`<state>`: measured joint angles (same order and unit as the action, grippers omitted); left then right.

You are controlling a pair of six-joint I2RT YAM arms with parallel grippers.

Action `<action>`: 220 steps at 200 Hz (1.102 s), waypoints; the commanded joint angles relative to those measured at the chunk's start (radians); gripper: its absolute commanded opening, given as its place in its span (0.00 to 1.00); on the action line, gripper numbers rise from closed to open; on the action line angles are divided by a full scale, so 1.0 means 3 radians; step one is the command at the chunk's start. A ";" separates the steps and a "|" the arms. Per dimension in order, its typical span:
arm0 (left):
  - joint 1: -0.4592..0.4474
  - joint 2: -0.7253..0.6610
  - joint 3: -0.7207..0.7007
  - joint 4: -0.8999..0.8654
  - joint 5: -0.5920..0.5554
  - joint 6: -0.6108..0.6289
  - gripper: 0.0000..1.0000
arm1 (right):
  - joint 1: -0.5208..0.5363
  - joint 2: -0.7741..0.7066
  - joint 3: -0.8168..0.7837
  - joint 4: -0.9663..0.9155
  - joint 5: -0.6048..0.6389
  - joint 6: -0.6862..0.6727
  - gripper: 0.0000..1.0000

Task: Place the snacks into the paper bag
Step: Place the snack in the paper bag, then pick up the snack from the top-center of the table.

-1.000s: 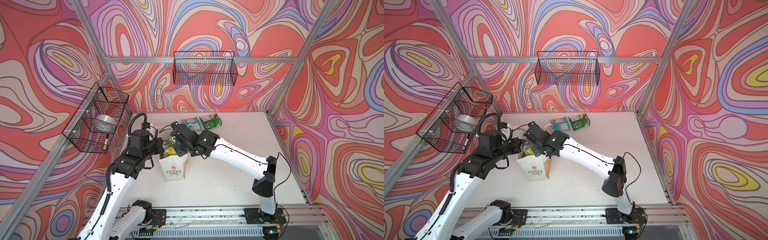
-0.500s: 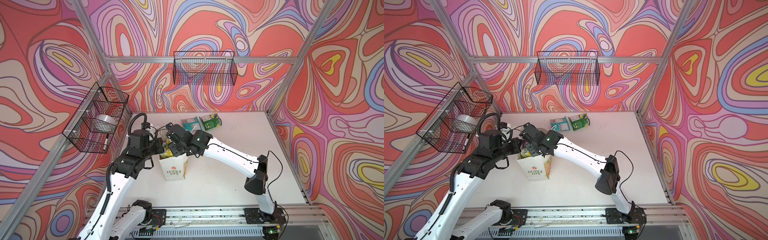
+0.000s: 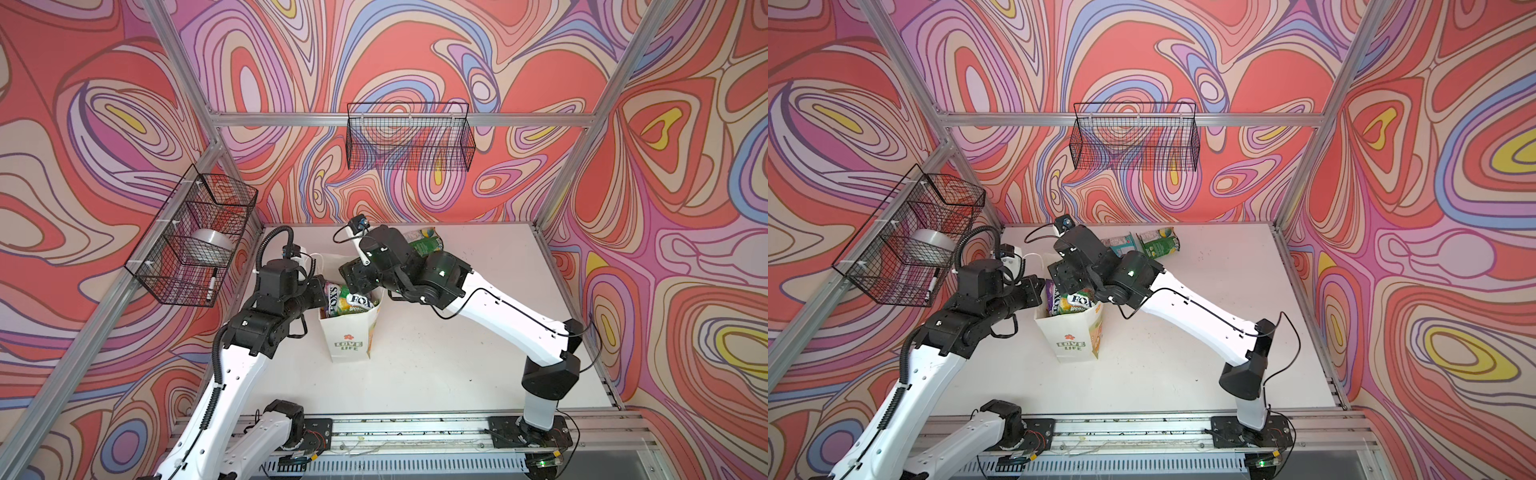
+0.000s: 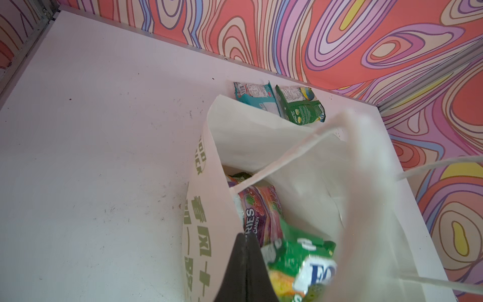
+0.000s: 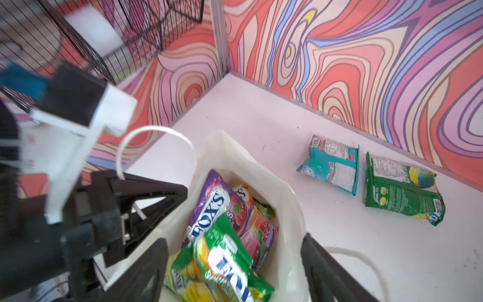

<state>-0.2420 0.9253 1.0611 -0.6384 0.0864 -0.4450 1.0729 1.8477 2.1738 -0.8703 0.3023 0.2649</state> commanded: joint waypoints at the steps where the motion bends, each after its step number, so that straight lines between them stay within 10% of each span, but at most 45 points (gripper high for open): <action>1: -0.0001 -0.0017 0.0063 0.0066 0.0029 0.0030 0.00 | 0.0003 -0.0356 -0.0199 0.0245 0.0184 -0.0068 0.93; 62: -0.0001 -0.0022 0.0063 0.0059 0.0032 0.0027 0.00 | -0.0264 -0.1028 -0.0903 0.0536 0.0723 0.0131 0.98; 127: -0.0001 -0.0030 0.0067 0.0058 0.0037 0.0031 0.00 | -0.1611 -0.1550 -0.2240 0.1082 -0.0193 0.0938 0.98; 220: 0.0000 -0.0032 0.0064 0.0063 0.0041 0.0032 0.00 | -0.2982 -0.0283 -0.3127 0.2520 -0.1486 0.1454 0.98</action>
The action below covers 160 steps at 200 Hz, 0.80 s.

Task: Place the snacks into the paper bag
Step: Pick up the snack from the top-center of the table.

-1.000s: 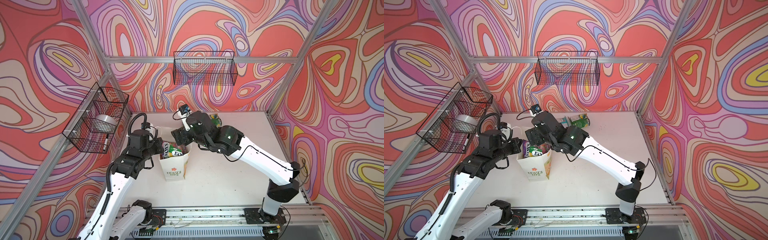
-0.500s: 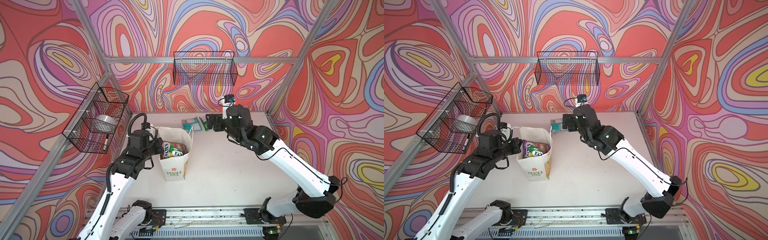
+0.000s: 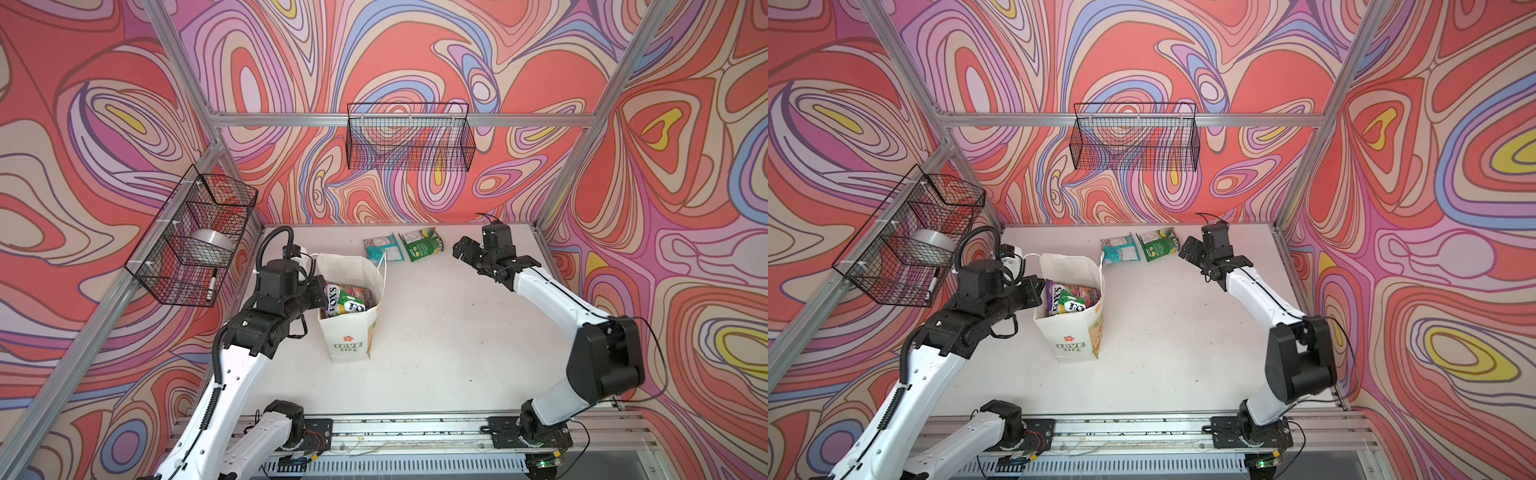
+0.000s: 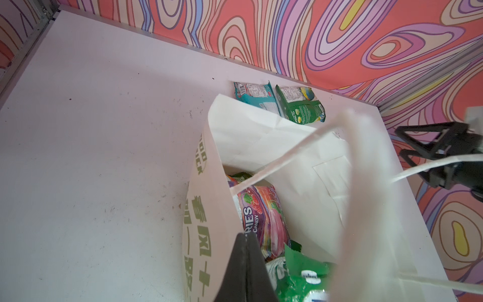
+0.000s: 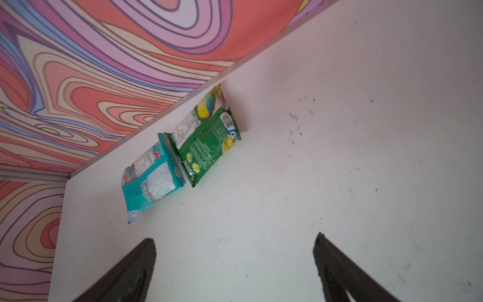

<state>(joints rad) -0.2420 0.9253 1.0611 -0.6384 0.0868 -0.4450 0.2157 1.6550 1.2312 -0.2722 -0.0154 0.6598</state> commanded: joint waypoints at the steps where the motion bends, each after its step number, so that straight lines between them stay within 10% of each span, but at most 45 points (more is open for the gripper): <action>1: 0.0000 -0.0029 0.0066 0.0060 0.0041 0.0034 0.00 | -0.0131 0.0364 0.0024 0.0530 -0.0433 0.0140 0.98; 160: -0.0001 -0.0042 0.0065 0.0066 0.0035 0.0046 0.00 | -0.0279 0.2477 0.1523 0.0946 -0.1259 0.0613 0.88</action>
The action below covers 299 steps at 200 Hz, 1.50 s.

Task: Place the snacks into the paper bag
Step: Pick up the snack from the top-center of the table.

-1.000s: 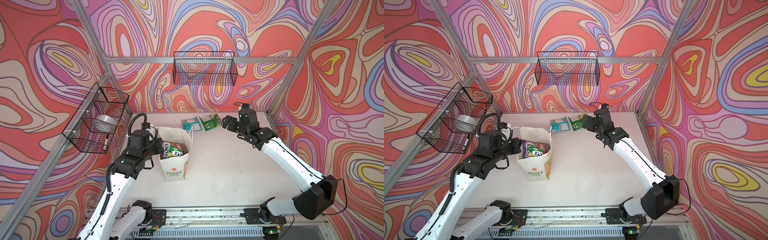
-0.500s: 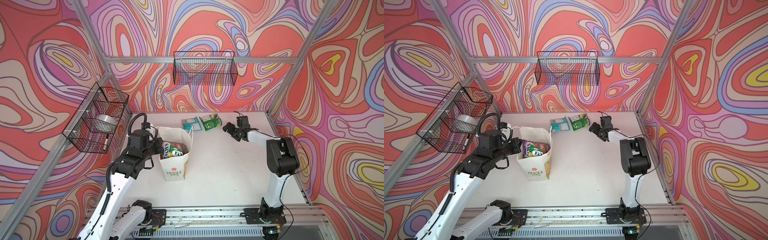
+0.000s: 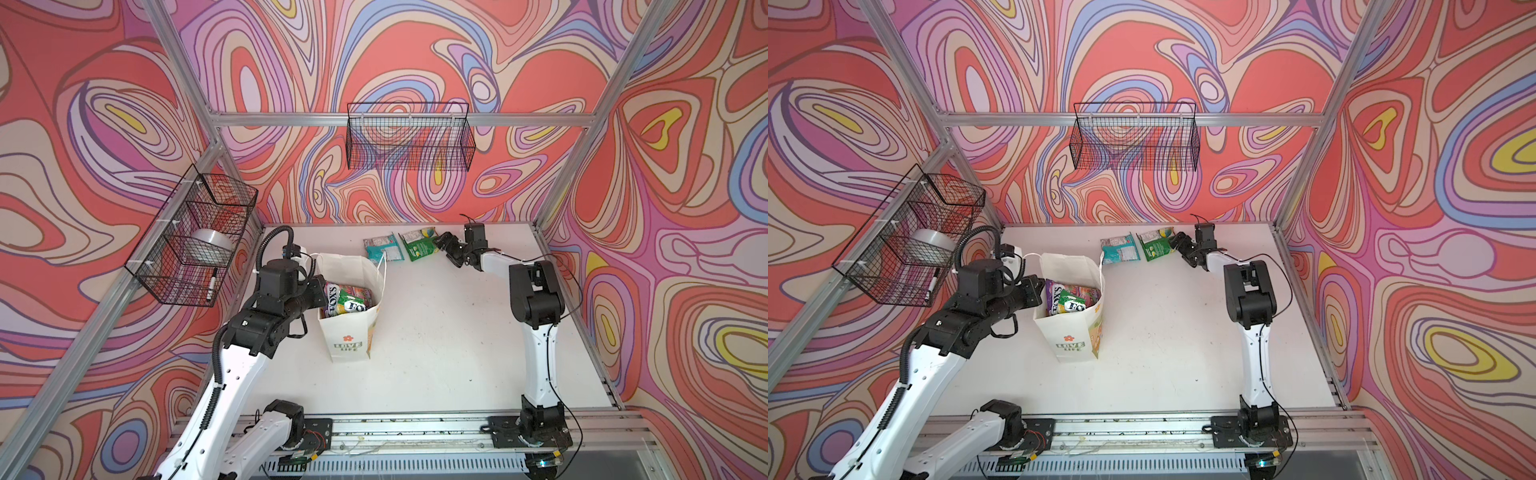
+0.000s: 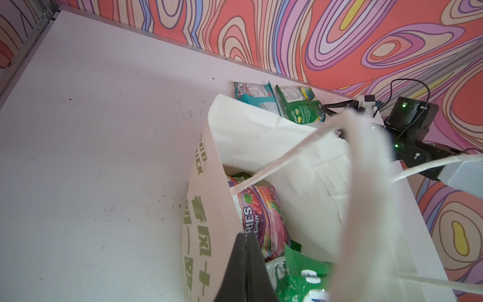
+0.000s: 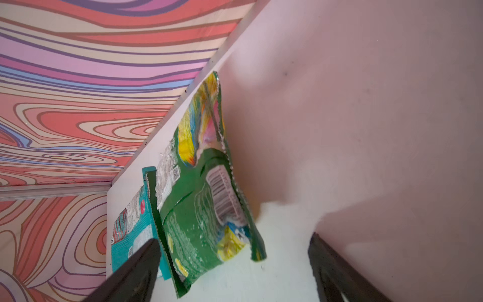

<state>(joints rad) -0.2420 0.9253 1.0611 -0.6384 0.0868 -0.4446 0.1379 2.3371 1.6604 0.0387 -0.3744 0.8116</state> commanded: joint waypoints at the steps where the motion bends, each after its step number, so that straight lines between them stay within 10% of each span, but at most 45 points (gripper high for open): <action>1: -0.0001 -0.0042 0.0064 0.0064 0.0036 0.0042 0.00 | -0.0017 0.0210 0.0096 -0.0092 -0.0062 0.0109 0.87; 147: -0.0001 -0.0027 0.0066 0.0068 0.0046 0.0040 0.00 | -0.0016 0.0206 -0.0011 0.0071 -0.0087 -0.0076 0.04; 299: -0.0001 -0.0017 0.0063 0.0072 0.0072 0.0041 0.00 | -0.0015 -0.2029 -0.2881 0.1000 0.0023 0.0195 0.00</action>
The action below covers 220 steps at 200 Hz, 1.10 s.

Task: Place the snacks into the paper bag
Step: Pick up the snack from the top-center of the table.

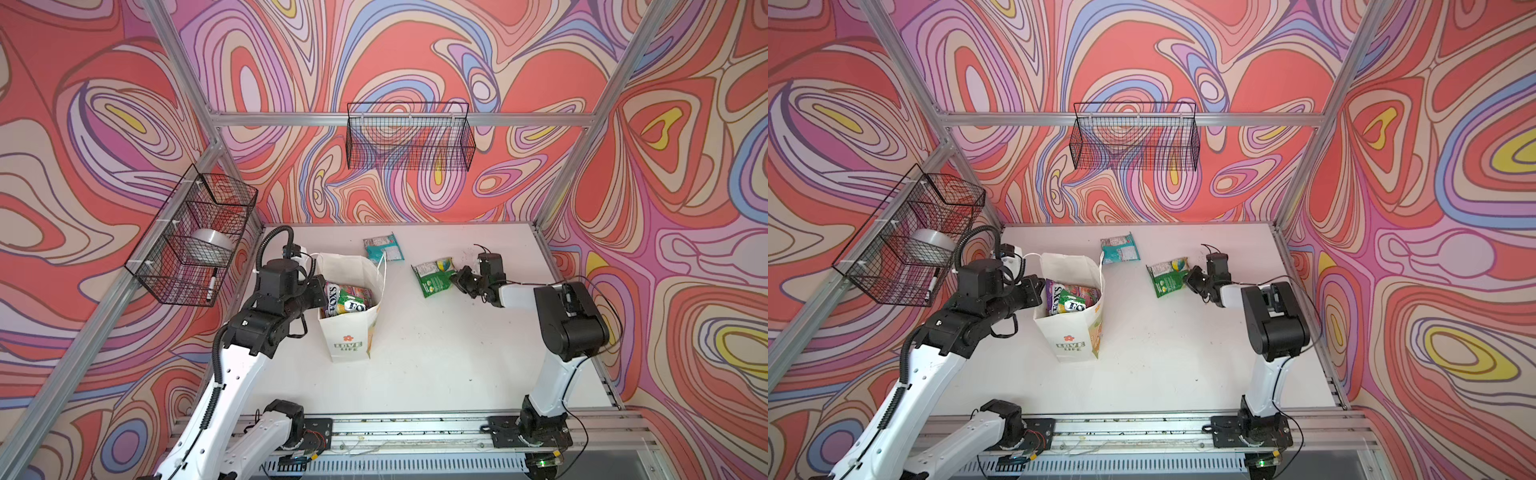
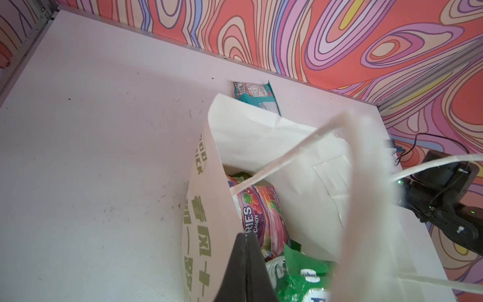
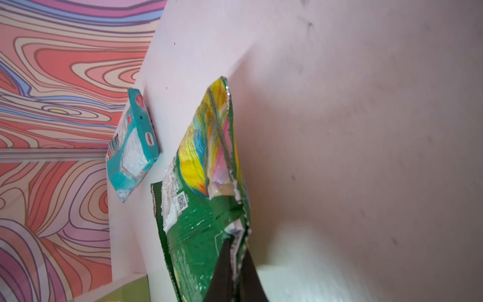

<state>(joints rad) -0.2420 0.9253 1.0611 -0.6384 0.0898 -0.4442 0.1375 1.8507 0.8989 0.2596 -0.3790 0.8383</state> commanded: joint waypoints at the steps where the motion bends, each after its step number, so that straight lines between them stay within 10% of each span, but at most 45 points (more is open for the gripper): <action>1: -0.0001 -0.0016 0.0063 0.0072 0.0060 0.0042 0.00 | -0.0014 -0.0425 -0.0361 0.0267 0.0040 0.0108 0.00; 79: -0.0001 -0.0007 0.0063 0.0072 0.0089 0.0030 0.00 | -0.0019 -0.1923 -0.1065 -0.0337 0.0146 0.0098 0.00; 220: -0.0001 0.0037 0.0065 0.0104 0.0249 0.0020 0.00 | 0.0032 -0.3233 0.0295 -0.1859 -0.0012 -0.0118 0.00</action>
<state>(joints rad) -0.2420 0.9371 1.0611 -0.6376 0.1352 -0.4446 0.1390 0.8959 0.8627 -0.2920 -0.3408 0.8219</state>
